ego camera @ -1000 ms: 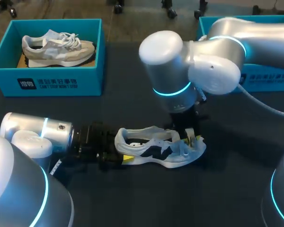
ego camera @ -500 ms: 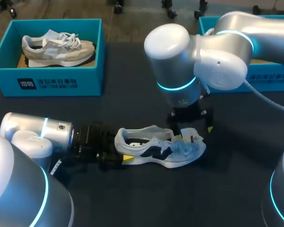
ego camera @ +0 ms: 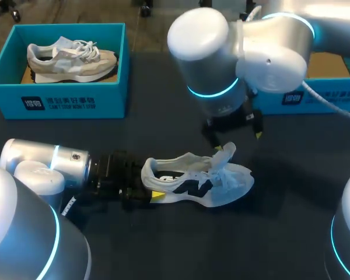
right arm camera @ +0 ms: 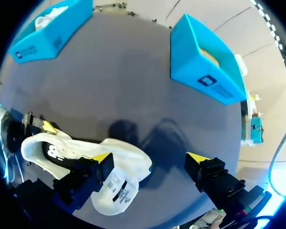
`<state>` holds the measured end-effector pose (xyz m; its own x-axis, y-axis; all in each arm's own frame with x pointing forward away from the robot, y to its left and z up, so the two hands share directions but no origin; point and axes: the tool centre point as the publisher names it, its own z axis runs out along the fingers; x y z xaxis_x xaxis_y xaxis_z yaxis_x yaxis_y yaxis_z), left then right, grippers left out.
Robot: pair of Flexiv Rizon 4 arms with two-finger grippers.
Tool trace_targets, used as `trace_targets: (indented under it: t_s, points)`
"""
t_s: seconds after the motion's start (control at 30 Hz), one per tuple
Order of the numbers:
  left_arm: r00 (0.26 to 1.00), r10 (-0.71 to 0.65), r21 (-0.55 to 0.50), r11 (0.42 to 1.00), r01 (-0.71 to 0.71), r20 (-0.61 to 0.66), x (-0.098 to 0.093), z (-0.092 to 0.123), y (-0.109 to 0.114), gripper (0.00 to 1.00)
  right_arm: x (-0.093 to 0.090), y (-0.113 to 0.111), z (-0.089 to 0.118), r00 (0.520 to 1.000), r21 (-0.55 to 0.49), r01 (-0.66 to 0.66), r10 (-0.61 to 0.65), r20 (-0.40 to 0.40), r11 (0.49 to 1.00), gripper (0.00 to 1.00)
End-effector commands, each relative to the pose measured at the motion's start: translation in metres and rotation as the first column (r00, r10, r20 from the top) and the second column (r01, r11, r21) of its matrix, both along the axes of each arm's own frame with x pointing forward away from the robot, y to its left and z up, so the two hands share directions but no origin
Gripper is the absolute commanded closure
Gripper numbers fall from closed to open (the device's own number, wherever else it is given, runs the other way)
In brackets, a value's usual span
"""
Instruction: Take the shoe out of the shoebox, open the shoe tongue, remove and reinsert the insole, then place the shoe into the shoebox
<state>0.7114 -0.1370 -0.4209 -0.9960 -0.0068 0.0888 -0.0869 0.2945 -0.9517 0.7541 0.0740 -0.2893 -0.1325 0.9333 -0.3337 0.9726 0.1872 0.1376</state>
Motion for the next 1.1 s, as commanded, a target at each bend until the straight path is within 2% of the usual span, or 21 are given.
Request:
trace_targets:
  t_s: [0.03, 0.13, 0.33, 0.53, 0.6, 0.63, 0.83, 0.93, 1.03, 1.1]
  points:
    - [1.0, -0.001, 0.004, 1.0, 0.001, -0.001, 0.001, -0.003, 0.0, 1.0, 0.001, -0.002, 0.017, 0.995, 0.037, -0.095, 0.094, 0.032, 0.995, 0.0]
    - [1.0, -0.001, 0.004, 1.0, 0.001, -0.001, 0.001, -0.003, 0.0, 1.0, 0.007, 0.01, 0.027, 0.976, 0.06, -0.215, 0.211, 0.054, 0.975, 0.0]
    - [1.0, -0.001, 0.004, 1.0, 0.001, -0.001, 0.001, -0.003, 0.0, 1.0, 0.014, 0.029, 0.04, 0.914, 0.068, -0.405, 0.402, 0.05, 0.912, 0.0]
    - [1.0, -0.001, 0.004, 1.0, 0.001, -0.001, 0.001, -0.003, 0.0, 1.0, 0.018, 0.05, 0.047, 0.805, 0.089, -0.591, 0.594, -0.003, 0.802, 0.0]
    - [1.0, -0.001, 0.004, 1.0, 0.001, -0.001, 0.001, -0.003, 0.0, 1.0, 0.018, 0.058, 0.048, 0.771, 0.105, -0.632, 0.637, -0.015, 0.768, 0.0]
    - [1.0, -0.001, 0.004, 1.0, 0.001, -0.001, 0.001, -0.003, 0.0, 1.0, 0.018, 0.058, 0.048, 0.771, 0.105, -0.632, 0.637, -0.015, 0.768, 0.0]
    - [1.0, -0.001, 0.004, 1.0, 0.001, -0.001, 0.001, -0.003, 0.0, 1.0, 0.01, 0.088, 0.051, 0.637, 0.179, -0.754, 0.77, -0.04, 0.633, 0.0]
    - [1.0, -0.001, 0.004, 1.0, 0.001, -0.001, 0.001, -0.003, 0.0, 1.0, 0.004, 0.096, 0.052, 0.595, 0.205, -0.782, 0.803, -0.032, 0.588, 0.0]
    - [1.0, -0.001, 0.004, 1.0, 0.001, -0.001, 0.001, -0.003, 0.0, 1.0, -0.003, 0.104, 0.053, 0.568, 0.204, -0.803, 0.823, -0.023, 0.56, 0.0]
    - [1.0, -0.001, 0.004, 1.0, 0.001, -0.001, 0.001, -0.003, 0.0, 1.0, -0.007, 0.107, 0.051, 0.577, 0.239, -0.79, 0.816, -0.022, 0.565, 0.0]
